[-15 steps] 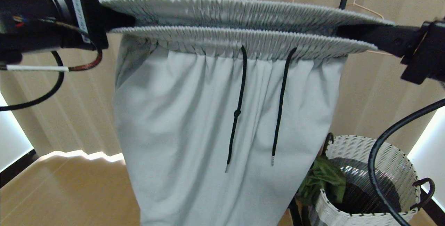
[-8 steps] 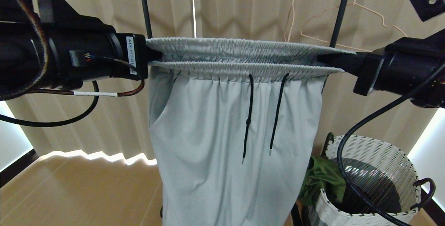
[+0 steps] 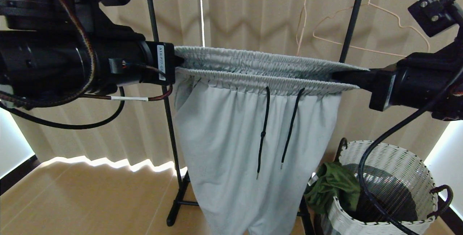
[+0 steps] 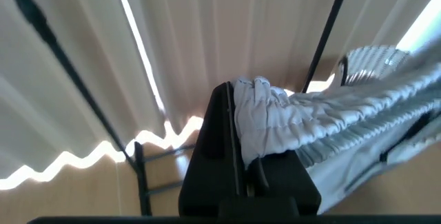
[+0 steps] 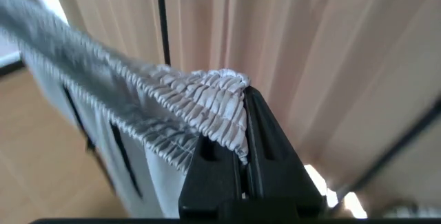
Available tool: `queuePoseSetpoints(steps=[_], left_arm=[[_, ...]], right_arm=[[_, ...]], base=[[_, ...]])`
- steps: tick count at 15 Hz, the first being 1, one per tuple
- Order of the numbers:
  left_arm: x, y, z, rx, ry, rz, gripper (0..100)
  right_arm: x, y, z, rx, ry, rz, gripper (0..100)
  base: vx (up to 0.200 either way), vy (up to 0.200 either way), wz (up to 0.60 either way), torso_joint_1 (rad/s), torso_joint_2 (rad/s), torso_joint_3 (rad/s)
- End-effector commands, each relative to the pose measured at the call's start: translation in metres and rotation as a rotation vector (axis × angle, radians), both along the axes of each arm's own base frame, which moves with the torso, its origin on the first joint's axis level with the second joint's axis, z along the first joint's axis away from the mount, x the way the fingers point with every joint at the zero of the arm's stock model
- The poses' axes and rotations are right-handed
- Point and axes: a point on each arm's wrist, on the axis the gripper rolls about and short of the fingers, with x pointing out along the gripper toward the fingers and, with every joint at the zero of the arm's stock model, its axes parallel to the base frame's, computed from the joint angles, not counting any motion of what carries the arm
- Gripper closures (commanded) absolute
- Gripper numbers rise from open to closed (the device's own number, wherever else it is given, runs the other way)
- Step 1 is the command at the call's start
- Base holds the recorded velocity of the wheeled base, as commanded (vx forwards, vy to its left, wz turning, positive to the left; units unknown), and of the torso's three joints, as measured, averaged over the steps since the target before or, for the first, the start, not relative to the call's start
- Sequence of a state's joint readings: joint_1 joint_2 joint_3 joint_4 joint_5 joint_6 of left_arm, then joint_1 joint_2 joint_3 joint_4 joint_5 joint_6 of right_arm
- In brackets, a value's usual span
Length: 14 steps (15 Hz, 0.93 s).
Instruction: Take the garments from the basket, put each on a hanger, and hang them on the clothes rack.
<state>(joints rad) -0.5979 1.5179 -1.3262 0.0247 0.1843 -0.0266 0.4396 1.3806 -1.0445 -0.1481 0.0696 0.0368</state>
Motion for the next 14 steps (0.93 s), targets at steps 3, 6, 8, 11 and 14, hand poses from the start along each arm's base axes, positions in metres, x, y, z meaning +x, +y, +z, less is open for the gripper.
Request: queuePoseSetpoints(steps=[3, 6, 8, 11, 14], left_arm=[[0.029, -0.017, -0.008, 0.012, 0.016, 0.008, 100], [0.035, -0.021, -0.011, 0.017, 0.021, 0.010, 100], [0.037, -0.022, -0.010, 0.015, 0.015, 0.009, 100], [0.037, -0.022, -0.010, 0.036, 0.007, 0.009, 100], [0.037, -0.021, -0.011, 0.045, 0.010, 0.012, 100]], right_arm=[[-0.026, -0.017, 0.009, 0.001, 0.010, 0.001, 100], [-0.041, -0.020, 0.010, 0.025, 0.002, 0.113, 100], [-0.049, -0.022, 0.008, 0.040, 0.002, 0.187, 100], [-0.049, -0.022, 0.006, 0.040, 0.005, 0.206, 100], [-0.038, -0.019, 0.002, -0.008, -0.019, 0.192, 100]], base=[[0.000, 0.000, 0.00, 0.000, 0.00, 0.000], [0.000, 0.000, 0.00, 0.000, 0.00, 0.000], [0.000, 0.000, 0.00, 0.000, 0.00, 0.000], [0.000, 0.000, 0.00, 0.000, 0.00, 0.000], [0.000, 0.000, 0.00, 0.000, 0.00, 0.000]])
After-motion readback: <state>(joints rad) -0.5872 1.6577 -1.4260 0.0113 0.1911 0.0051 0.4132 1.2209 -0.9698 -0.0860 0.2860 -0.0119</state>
